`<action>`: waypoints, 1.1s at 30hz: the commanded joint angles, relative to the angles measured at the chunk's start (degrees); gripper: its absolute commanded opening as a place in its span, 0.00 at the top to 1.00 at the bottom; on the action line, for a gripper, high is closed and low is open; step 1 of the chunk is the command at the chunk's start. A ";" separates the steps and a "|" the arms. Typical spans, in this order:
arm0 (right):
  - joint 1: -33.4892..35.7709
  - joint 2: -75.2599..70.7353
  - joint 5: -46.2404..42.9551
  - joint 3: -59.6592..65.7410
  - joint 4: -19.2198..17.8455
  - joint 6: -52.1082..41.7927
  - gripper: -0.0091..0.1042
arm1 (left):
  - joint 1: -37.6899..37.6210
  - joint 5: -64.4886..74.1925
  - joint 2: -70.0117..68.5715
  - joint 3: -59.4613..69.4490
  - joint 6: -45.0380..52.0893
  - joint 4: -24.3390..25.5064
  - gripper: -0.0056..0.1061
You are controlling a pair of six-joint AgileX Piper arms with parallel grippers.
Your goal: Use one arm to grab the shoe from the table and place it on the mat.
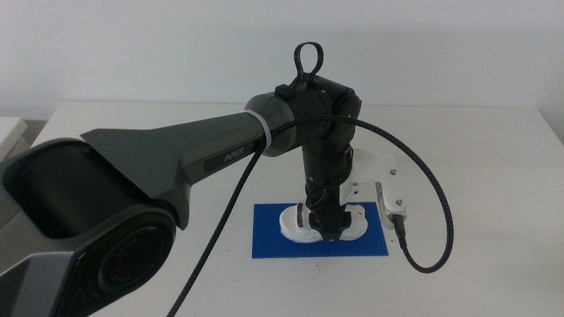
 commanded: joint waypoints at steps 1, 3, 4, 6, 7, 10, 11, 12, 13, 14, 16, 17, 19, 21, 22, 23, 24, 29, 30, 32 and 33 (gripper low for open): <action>-0.01 -0.27 -0.55 0.14 -0.33 -0.21 0.22 | -0.13 -0.01 -0.40 0.02 -0.36 -0.99 0.43; -0.01 -0.27 -0.55 0.14 -0.33 -0.21 0.22 | -0.13 -0.13 -0.40 0.02 -0.36 -0.99 0.27; -0.01 -0.27 -0.55 0.14 -0.33 -0.21 0.22 | -0.02 -0.29 -0.40 0.02 -0.36 -0.88 0.20; -0.01 -0.27 -0.55 0.14 -0.33 -0.21 0.22 | 0.11 -0.54 -0.40 0.02 -0.36 -0.88 0.11; -0.01 -0.27 -0.55 0.14 -0.33 -0.21 0.22 | 0.22 -0.37 -0.40 0.02 -0.36 -0.88 0.11; -0.01 -0.27 -0.55 0.14 -0.33 -0.21 0.22 | 0.60 3.89 -1.74 -0.88 -0.65 -0.11 0.11; -0.01 -0.27 -0.55 0.14 -0.33 -0.21 0.22 | 1.06 5.33 -2.52 -1.86 -1.00 0.23 0.11; -0.01 -0.27 -0.55 0.14 -0.33 -0.21 0.22 | 1.52 5.33 -3.69 -3.01 -2.04 0.47 0.11; -0.01 -0.27 -0.55 0.14 -0.33 -0.21 0.22 | 2.26 5.33 -5.25 -3.87 -4.26 0.50 0.11; -0.01 -0.27 -0.55 0.14 -0.33 -0.21 0.22 | 3.03 5.33 -7.43 -4.16 -7.55 0.50 0.11; -0.01 -0.27 -0.55 0.14 -0.33 -0.21 0.22 | 5.40 5.33 -12.90 -3.91 -10.52 -3.08 0.11; -0.01 -0.27 -0.55 0.14 -0.33 -0.21 0.22 | 6.54 5.33 -15.21 -3.48 -11.24 -5.43 0.11; -0.01 -0.27 -0.55 0.14 -0.33 -0.21 0.22 | 9.95 5.33 -21.06 -1.81 -14.12 -11.98 0.11; -0.01 -0.27 -0.55 0.14 -0.33 -0.21 0.22 | 13.62 5.33 -26.48 2.09 -16.16 -17.23 0.11; -0.01 -0.27 -0.55 0.14 -0.33 -0.21 0.22 | 15.56 5.33 -29.69 5.04 -17.78 -18.63 0.11; -0.01 -0.27 -0.55 0.14 -0.33 -0.21 0.22 | 17.17 5.33 -33.07 7.93 -20.39 -19.03 0.11; -0.01 -0.27 -0.55 0.14 -0.33 -0.21 0.22 | 19.28 5.33 -36.68 12.16 -23.43 -19.03 0.11; -0.01 -0.27 -0.55 0.14 -0.33 -0.21 0.22 | 29.10 -3.59 -55.46 33.87 -28.61 -19.12 0.11; -0.01 -0.27 -0.55 0.14 -0.33 -0.21 0.22 | 30.66 -5.20 -58.27 36.71 -29.27 -18.74 0.11; -0.01 -0.27 -0.55 0.14 -0.33 -0.21 0.22 | 34.50 -9.30 -64.95 43.16 -31.20 -18.31 0.11; -0.01 -0.27 -0.55 0.14 -0.33 -0.21 0.22 | 36.20 -10.93 -67.40 46.06 -32.24 -18.31 0.11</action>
